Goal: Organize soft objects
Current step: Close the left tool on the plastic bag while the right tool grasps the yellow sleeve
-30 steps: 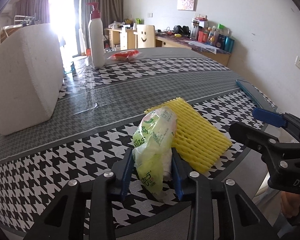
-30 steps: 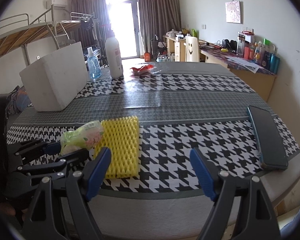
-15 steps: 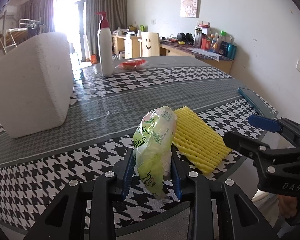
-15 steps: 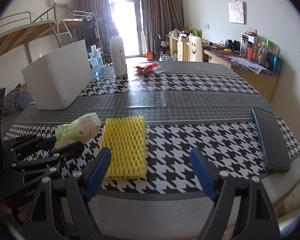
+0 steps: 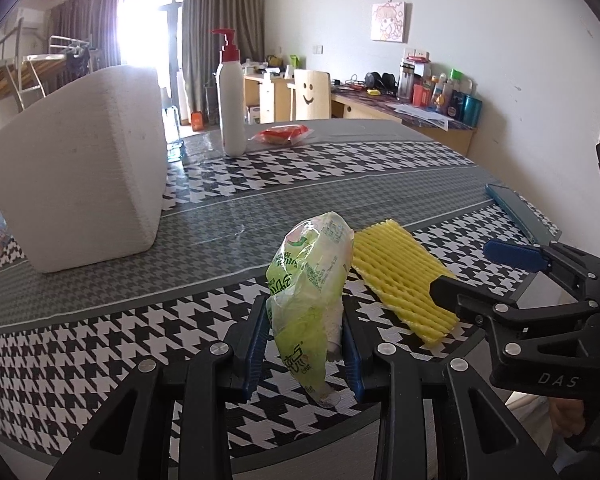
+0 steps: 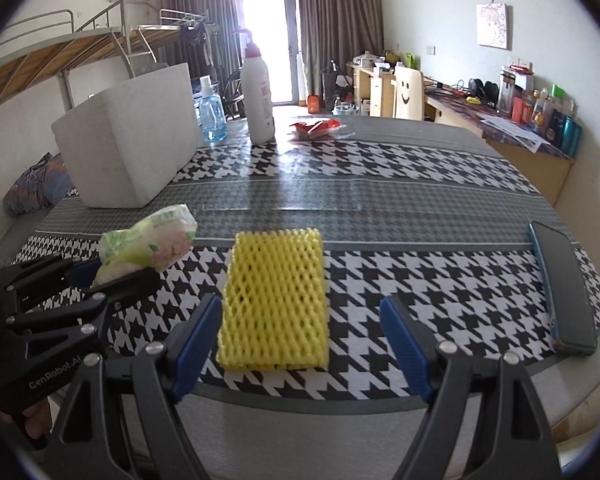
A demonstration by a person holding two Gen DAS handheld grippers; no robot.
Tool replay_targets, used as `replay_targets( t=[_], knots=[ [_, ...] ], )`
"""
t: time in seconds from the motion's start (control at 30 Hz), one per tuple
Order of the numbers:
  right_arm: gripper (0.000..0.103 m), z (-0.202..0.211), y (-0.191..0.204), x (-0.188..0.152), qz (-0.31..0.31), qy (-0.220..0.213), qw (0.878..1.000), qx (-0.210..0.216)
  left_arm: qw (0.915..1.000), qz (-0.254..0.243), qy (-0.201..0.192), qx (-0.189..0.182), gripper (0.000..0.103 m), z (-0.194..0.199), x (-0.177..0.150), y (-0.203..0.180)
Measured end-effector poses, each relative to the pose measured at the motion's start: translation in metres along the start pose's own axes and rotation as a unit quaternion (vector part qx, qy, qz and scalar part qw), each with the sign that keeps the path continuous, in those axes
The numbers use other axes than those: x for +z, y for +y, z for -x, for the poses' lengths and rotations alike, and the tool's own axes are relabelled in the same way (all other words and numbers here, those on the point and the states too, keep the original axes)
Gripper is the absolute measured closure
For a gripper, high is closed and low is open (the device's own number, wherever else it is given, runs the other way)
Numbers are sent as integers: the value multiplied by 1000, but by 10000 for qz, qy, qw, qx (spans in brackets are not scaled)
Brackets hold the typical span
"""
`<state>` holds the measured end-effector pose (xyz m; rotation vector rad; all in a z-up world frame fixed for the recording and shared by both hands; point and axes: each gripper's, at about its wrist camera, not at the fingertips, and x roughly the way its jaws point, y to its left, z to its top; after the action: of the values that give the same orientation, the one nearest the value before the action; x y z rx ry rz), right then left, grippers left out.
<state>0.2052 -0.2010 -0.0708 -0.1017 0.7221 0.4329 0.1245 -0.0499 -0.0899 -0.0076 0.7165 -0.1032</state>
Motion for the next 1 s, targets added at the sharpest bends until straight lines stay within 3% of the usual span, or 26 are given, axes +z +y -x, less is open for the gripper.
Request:
replay_targets(
  t=[0.27,0.37,0.53,0.93,1.0],
  knots=[
    [19,-7,7,1,84,85,9999,33,10000,27,-7,13,68,3,-2,5],
    [24,-10,8,0,95,160,9998,44,10000,34,-26,2,68,5,-3,8],
    [41,-19,9,-1,21,387,9992,81,10000,57,-45,4,68,6,-3,10],
    [47,-23,17,-7,79,565,9983,148,10000,80,-35,-30,68,8,-6,13],
    [56,-23,16,-7,33,607,9979,212,9999,84,-57,-35,68,10,-5,14]
  ],
)
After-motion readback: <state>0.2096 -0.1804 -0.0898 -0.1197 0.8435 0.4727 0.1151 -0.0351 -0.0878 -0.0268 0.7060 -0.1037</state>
